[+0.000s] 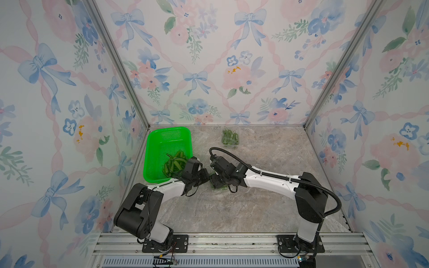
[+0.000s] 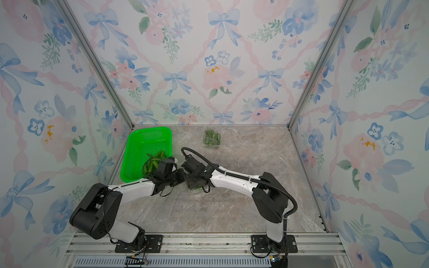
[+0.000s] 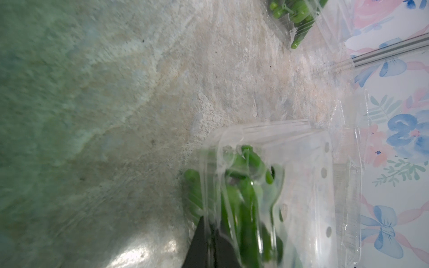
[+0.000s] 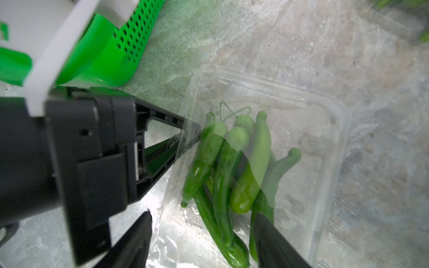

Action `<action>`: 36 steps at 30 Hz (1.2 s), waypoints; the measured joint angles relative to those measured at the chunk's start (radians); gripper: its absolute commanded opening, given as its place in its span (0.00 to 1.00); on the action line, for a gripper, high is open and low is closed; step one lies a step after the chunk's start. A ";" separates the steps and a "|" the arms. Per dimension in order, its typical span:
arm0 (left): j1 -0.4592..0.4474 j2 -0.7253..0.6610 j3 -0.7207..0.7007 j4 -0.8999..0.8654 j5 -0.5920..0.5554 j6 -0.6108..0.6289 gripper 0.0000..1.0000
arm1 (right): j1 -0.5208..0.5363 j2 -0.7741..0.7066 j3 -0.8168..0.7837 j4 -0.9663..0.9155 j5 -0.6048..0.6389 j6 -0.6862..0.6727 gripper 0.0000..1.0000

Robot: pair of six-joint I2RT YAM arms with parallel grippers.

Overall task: Take small green peppers out of containers
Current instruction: Open the packing box at the center of the board.

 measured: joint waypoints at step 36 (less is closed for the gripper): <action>0.011 0.004 0.003 0.000 0.007 -0.018 0.12 | 0.150 -0.058 -0.175 0.166 0.103 0.014 0.71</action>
